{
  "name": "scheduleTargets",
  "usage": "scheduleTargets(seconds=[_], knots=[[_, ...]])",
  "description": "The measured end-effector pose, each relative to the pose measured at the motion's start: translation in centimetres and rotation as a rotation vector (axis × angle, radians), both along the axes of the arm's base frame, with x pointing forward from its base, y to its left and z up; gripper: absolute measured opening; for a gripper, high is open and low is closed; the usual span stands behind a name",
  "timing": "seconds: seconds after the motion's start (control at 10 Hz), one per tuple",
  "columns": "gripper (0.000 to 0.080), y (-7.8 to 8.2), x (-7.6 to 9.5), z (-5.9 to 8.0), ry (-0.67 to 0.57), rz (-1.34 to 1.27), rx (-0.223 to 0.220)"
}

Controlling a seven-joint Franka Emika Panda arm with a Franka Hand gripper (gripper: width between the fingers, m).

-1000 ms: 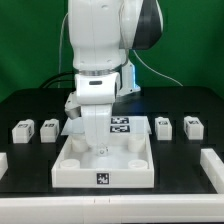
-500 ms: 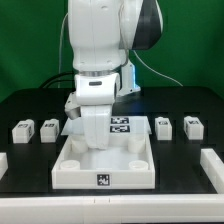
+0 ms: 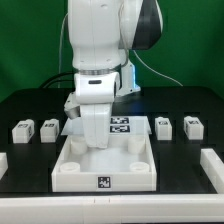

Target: Assemble one leg

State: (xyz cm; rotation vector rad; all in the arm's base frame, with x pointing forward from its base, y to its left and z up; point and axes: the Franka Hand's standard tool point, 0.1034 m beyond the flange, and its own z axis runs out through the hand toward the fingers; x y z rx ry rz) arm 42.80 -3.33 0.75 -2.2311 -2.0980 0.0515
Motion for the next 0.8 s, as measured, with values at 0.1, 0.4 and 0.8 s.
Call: scheduleTargets(seconds=[0.1, 0.4, 0.8], knots=[[0.0064, 0.0, 0.0, 0.0, 0.0, 0.0, 0.0], [0.0064, 0.0, 0.0, 0.0, -0.001, 0.0, 0.0], [0.0065, 5.2, 2.6, 0.0, -0.028, 0.044, 0.043]])
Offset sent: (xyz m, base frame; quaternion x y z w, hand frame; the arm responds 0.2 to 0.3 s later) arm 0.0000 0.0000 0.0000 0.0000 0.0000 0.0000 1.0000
